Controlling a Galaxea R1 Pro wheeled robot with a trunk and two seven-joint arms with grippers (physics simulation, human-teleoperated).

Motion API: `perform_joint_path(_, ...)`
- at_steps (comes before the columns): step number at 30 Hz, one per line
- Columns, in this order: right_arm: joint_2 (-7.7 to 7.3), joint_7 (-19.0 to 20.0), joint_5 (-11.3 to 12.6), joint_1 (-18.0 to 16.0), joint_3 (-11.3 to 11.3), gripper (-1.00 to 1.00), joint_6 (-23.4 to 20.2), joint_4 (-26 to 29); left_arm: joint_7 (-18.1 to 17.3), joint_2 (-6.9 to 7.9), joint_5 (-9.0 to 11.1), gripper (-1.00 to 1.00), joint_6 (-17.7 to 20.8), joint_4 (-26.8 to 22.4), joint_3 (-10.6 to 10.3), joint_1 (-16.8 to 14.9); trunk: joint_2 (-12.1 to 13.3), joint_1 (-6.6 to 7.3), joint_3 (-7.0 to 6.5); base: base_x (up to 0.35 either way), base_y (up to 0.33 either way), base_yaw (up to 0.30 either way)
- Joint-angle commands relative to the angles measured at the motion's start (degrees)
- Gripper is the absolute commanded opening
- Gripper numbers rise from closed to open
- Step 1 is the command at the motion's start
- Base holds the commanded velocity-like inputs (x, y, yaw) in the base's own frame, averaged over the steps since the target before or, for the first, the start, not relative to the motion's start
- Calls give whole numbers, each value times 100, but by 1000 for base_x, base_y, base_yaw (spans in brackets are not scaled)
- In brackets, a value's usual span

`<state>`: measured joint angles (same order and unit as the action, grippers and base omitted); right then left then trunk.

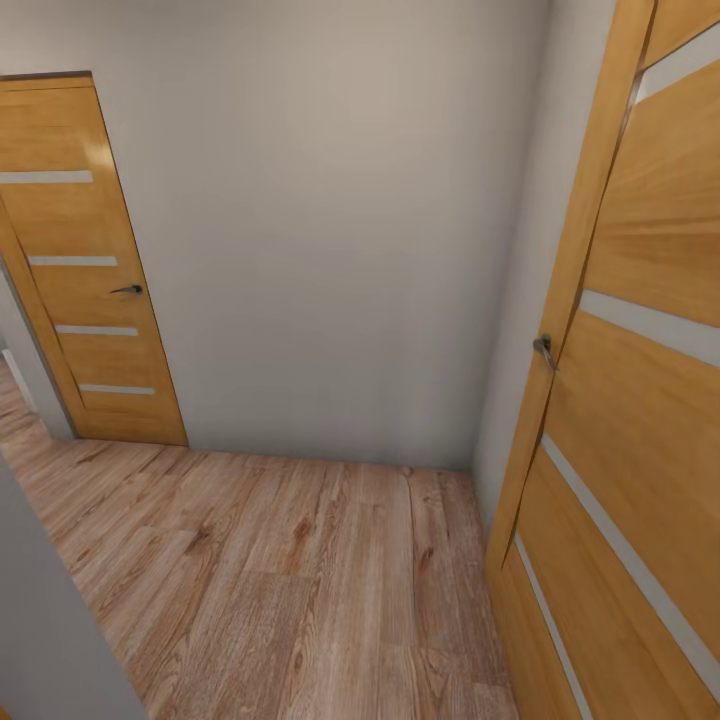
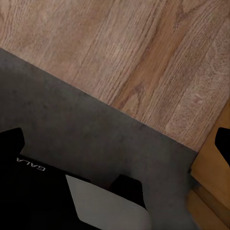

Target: Move the two storage containers from the living room to the garage. In the garage, place one container on the floor and stack the other container on top of it (either order is fine).

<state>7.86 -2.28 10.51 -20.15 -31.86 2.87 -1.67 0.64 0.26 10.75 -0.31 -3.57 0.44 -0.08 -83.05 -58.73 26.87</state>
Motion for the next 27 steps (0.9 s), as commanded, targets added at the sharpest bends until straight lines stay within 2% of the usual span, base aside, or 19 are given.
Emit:
perform_joint_path(1, 5, -9, 57, -6, -49, 100, 30, -18, 7, -1, 32, 100, -2, -3, 0, -1, -3, 0, 5, 0, 0, 0)
perform_joint_path(27, 5, -9, 65, -6, -49, 100, 5, -18, 7, -5, 32, 100, -4, -3, 3, -1, -3, 0, 5, 0, 0, 0)
